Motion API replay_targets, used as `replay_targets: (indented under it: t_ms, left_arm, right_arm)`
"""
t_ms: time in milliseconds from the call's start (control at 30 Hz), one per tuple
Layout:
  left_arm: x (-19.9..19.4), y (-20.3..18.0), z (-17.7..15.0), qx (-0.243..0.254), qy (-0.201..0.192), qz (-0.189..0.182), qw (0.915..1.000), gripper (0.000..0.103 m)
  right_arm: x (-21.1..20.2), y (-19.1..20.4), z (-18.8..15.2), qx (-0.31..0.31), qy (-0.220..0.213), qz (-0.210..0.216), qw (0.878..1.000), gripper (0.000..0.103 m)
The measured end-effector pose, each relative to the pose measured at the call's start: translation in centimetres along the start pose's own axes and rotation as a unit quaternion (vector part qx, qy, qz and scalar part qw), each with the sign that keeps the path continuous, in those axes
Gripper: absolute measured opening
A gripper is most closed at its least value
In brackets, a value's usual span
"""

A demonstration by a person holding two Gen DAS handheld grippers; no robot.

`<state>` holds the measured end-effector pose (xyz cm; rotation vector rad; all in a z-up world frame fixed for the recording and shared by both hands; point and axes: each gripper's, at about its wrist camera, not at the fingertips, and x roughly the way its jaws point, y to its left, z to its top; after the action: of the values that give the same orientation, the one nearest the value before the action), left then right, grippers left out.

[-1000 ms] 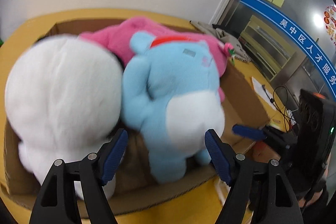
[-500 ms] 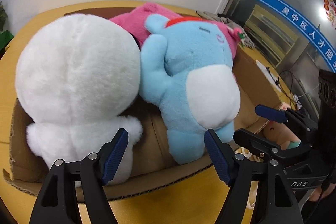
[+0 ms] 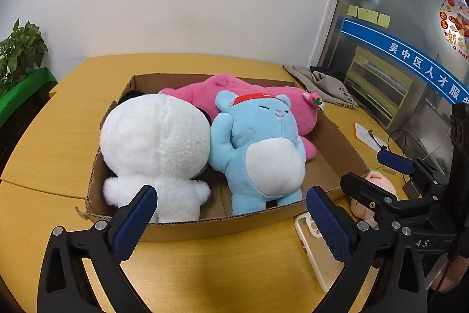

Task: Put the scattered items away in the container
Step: 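Move both grippers to the pink-and-teal plush with green hair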

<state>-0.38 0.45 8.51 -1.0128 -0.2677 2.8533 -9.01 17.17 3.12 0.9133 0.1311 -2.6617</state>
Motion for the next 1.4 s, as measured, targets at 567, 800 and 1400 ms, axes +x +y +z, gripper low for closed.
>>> replay_targets:
  t_ms: [567, 800, 1400]
  left_arm:
    - [-1.3, -2.3, -0.7, 0.002, 0.0, -0.017, 0.9999, 0.103]
    - [-1.4, -2.5, -0.9, -0.004, 0.002, -0.016, 0.9999, 0.103]
    - [0.6, -5.0, -2.0, 0.005, 0.033, -0.046, 0.9984, 0.103]
  right_arm:
    - [-2.3, -1.5, -0.6, 0.002, -0.009, -0.019, 1.0, 0.103]
    - [-2.1, -1.8, -1.0, 0.01, -0.006, -0.016, 1.0, 0.103]
    - [-5.6, -11.7, -3.9, 0.092, -0.026, -0.051, 0.994, 0.103]
